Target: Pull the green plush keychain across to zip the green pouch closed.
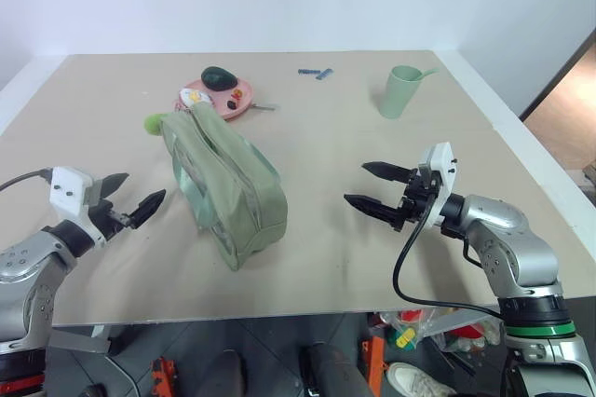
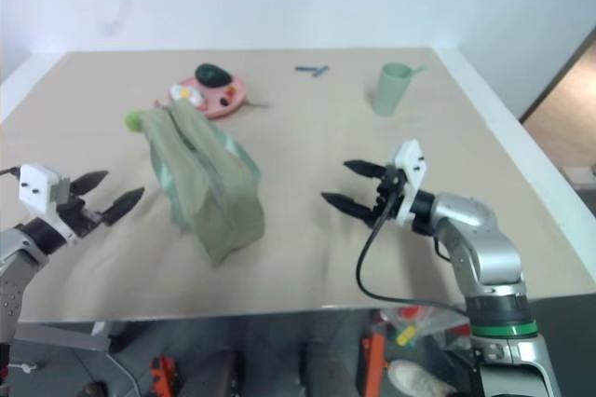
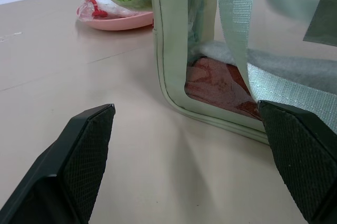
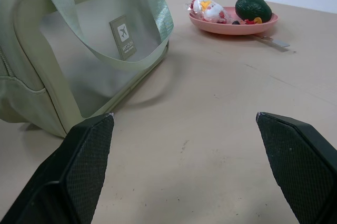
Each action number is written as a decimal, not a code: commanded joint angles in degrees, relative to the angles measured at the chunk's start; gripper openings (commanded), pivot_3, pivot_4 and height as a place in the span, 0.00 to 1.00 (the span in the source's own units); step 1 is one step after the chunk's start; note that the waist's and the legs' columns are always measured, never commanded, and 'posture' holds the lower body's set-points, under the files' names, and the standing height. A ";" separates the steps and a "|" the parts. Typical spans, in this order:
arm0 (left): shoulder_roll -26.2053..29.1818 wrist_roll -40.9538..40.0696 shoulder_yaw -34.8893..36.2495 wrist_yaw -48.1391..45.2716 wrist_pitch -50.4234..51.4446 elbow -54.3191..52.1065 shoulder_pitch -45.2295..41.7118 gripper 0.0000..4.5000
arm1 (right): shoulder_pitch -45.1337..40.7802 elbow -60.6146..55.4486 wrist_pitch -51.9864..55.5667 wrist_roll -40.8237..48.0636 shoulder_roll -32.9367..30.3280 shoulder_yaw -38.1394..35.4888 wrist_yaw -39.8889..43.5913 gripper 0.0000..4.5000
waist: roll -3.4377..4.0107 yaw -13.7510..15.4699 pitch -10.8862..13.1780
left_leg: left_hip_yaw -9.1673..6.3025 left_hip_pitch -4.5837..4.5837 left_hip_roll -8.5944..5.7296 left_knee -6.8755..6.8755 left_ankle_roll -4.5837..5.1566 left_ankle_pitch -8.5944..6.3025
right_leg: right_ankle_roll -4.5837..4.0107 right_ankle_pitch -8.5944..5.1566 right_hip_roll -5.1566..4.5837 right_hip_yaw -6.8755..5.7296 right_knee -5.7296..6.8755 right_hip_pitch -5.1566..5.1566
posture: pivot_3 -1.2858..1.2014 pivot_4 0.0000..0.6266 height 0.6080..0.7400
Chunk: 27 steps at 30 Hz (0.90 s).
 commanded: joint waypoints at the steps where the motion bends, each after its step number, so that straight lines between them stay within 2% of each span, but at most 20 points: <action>1: 0.98 0.19 0.59 0.10 -0.20 -1.65 -0.35 1.00 | -1.50 0.56 -1.49 -0.31 -0.36 -1.09 0.20 0.99 | 0.00 0.00 0.00 | 0.00 0.00 0.00 0.00 0.00 0.00 | 0.00 0.00 0.00 0.00 0.00 0.00 | 0.52 0.24 1.00; 15: 1.83 -3.92 0.91 -3.81 2.18 -3.67 -3.01 1.00 | -1.09 -0.04 -1.12 -0.06 -0.29 -1.76 -1.01 0.99 | 0.00 0.00 0.00 | 0.04 0.00 0.00 0.01 0.00 0.00 | 0.03 0.02 0.00 0.04 0.00 -0.01 | 0.52 0.24 1.00; 17: 3.80 -10.83 3.27 -6.61 6.76 -6.37 -4.81 1.00 | -1.24 -0.84 -0.11 0.57 -0.83 -2.23 -1.09 0.99 | -0.03 -0.01 0.01 | 0.04 0.00 -0.01 0.01 0.00 0.00 | 0.03 0.02 0.00 0.04 0.00 0.00 | 0.52 0.24 1.00; 20: 10.23 -20.72 4.47 -12.46 14.76 -13.13 -6.19 1.00 | -2.51 -3.23 3.08 2.53 -1.69 -2.97 -1.43 0.99 | -0.16 -0.12 0.09 | 0.03 -0.07 0.03 0.04 0.00 0.00 | 0.03 0.02 0.02 0.03 0.06 -0.09 | 0.52 0.24 1.00; 23: 14.59 -28.03 5.87 -13.74 20.46 -17.16 -7.02 1.00 | -4.63 -6.89 7.78 5.53 -2.26 -2.85 -2.09 0.99 | -0.13 -0.29 0.10 | 0.12 -0.10 0.00 0.03 0.00 0.00 | 0.03 0.02 0.01 0.13 0.08 -0.19 | 0.52 0.24 1.00; 27: 17.40 -32.55 7.52 -14.17 23.94 -21.39 -5.44 1.00 | -8.80 -13.72 17.16 11.49 -1.52 -1.28 -5.05 0.99 | -0.12 -1.01 0.11 | 0.20 -0.07 0.04 0.02 0.00 0.00 | 0.04 0.02 0.05 0.20 0.12 -0.27 | 0.52 0.24 1.00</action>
